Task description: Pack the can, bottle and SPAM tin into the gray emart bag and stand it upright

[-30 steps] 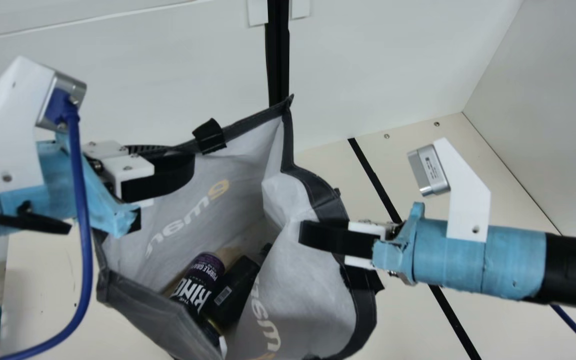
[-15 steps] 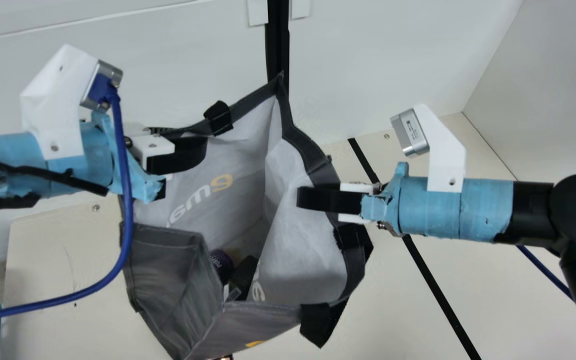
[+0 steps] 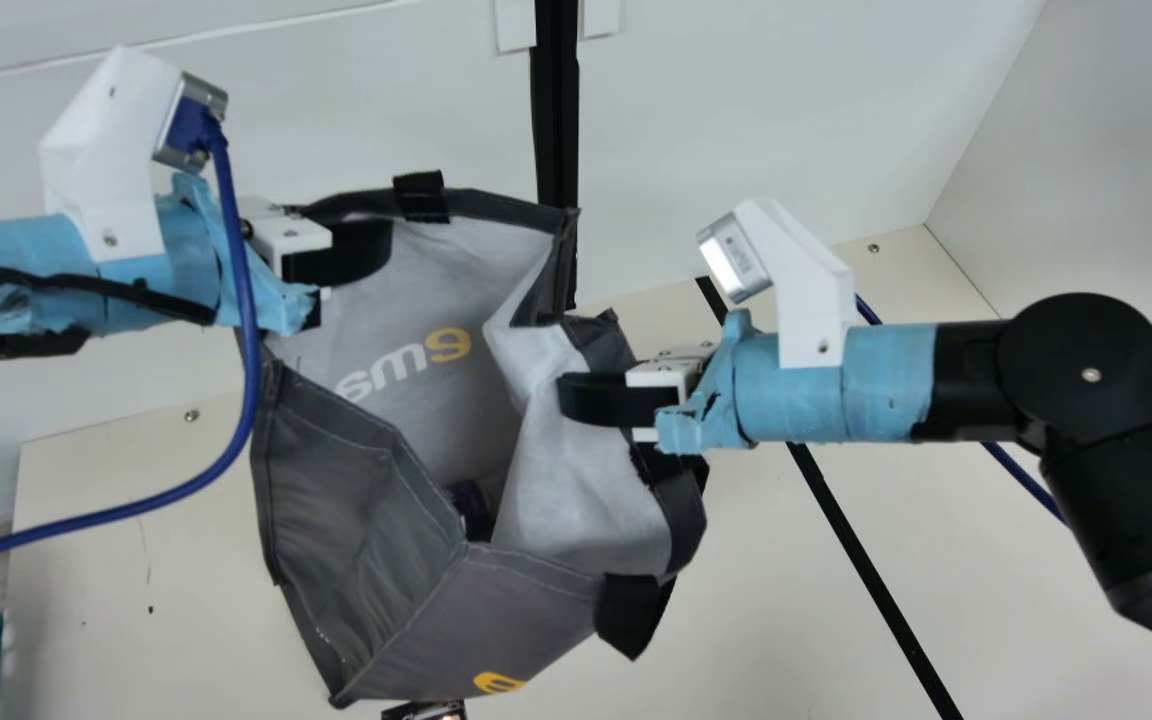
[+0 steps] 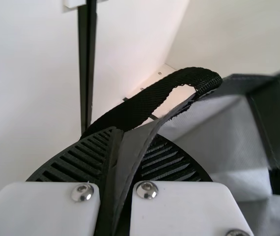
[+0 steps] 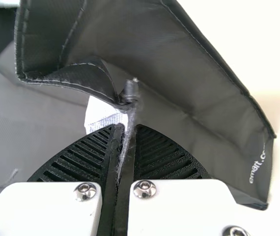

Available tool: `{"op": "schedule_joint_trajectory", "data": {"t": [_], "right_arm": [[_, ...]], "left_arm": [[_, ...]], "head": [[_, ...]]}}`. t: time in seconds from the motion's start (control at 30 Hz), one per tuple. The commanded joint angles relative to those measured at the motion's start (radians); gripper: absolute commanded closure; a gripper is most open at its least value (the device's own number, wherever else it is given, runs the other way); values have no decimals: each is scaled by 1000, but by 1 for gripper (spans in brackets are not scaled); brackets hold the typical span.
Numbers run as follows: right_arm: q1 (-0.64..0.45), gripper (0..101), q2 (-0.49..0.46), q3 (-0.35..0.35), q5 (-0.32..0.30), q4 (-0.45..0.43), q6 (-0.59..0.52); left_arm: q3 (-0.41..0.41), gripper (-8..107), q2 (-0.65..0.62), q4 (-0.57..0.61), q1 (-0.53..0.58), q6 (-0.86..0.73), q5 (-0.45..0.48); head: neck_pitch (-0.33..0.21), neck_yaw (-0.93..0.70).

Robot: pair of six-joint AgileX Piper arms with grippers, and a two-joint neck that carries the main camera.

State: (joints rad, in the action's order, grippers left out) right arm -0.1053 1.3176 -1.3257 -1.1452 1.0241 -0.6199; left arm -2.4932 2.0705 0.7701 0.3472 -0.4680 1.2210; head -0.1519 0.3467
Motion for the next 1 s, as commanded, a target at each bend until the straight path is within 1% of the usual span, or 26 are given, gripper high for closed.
{"op": "schedule_joint_trajectory", "data": {"t": [0.0, 0.13, 0.2, 0.67, 0.97], "right_arm": [[21, 101, 4, -1, 11, -26, -10], [47, 101, 9, -1, 36, -49, -19], [46, 101, 9, -1, 37, -50, -18], [47, 101, 9, -1, 37, -64, -18], [47, 101, 9, -1, 37, -68, -18]], "left_arm": [[-32, 107, 12, -6, -3, 17, -1], [-77, 107, 32, -18, -11, 50, -1], [-88, 107, 37, -19, -13, 62, -8], [-87, 107, 37, -19, -13, 61, -11], [-87, 77, 37, -15, -13, 61, -15]], "head": [[-23, 2], [-23, 2], [-23, 2], [-23, 2], [-23, 2]]}}
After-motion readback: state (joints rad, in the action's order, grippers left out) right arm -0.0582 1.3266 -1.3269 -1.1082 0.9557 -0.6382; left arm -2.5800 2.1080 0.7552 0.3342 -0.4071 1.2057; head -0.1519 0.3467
